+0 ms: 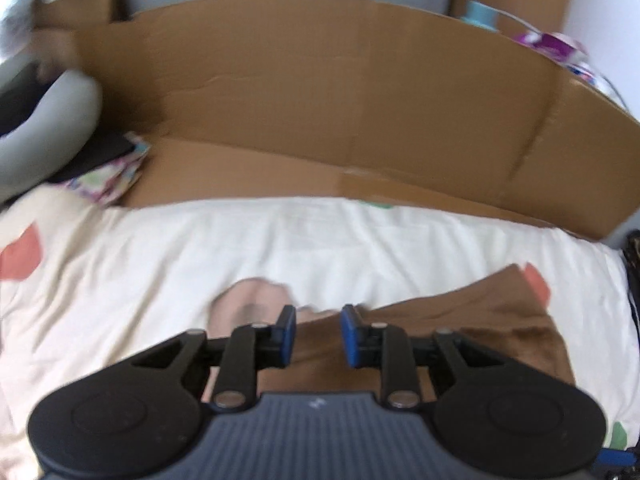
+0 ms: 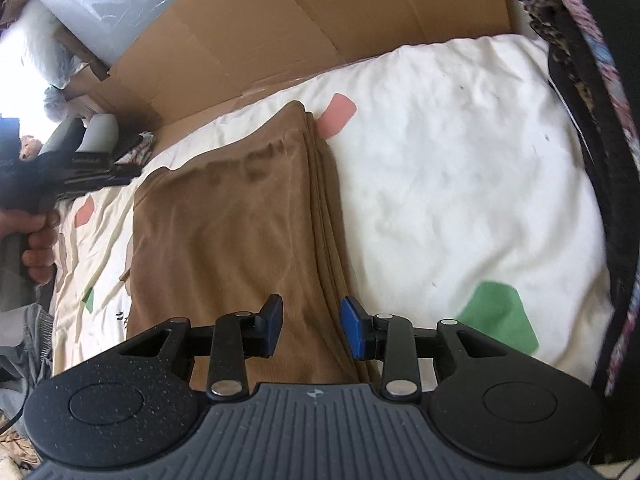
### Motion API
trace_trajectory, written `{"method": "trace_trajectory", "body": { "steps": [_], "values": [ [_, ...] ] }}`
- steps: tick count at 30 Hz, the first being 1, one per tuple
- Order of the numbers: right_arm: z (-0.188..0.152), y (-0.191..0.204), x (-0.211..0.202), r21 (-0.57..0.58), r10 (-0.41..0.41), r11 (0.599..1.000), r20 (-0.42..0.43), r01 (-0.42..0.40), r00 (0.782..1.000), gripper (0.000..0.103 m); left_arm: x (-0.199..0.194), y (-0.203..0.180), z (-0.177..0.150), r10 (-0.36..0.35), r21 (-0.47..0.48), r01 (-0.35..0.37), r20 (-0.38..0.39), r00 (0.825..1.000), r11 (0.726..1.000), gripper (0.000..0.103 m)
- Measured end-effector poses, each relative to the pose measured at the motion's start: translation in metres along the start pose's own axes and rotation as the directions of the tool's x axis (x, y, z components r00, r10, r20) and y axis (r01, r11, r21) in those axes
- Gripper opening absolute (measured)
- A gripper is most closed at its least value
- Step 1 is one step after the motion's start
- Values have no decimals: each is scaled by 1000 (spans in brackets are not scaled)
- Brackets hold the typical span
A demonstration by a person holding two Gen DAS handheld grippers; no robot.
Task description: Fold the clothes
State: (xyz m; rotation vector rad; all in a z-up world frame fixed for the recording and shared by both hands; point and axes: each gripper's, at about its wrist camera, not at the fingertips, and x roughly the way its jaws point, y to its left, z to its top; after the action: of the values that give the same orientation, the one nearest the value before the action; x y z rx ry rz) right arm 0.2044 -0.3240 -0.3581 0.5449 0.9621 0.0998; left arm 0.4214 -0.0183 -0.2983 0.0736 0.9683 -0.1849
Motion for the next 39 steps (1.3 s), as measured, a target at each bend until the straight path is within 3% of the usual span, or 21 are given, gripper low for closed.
{"method": "trace_trajectory", "body": {
  "steps": [7,11,20,23,26,32,39],
  "values": [
    [8,-1,17,-24,-19,1000,-20,18,1000,40,11,21,-14,-4,-60,0,-60,998,998,37],
    [13,-21,22,51,-14,999,-15,15,1000,38,20,23,-22,4,-61,-9,-85,996,998,37],
    [10,-26,26,50,3,999,-23,-2,1000,37,40,43,-18,-28,-192,13,-77,997,981,23],
    [11,-27,24,59,17,998,-29,-15,999,37,42,42,-10,-11,-186,0,-62,998,983,16],
    [13,-29,20,80,44,996,-34,-41,998,38,37,48,-3,-7,-207,-4,-52,999,978,16],
    [8,-29,4,81,67,995,-25,-64,997,38,9,54,-5,-37,-187,22,-79,996,982,28],
    [3,-18,2,71,72,995,-22,-71,997,39,-31,47,-36,-103,-180,80,-124,987,980,38]
  ]
}}
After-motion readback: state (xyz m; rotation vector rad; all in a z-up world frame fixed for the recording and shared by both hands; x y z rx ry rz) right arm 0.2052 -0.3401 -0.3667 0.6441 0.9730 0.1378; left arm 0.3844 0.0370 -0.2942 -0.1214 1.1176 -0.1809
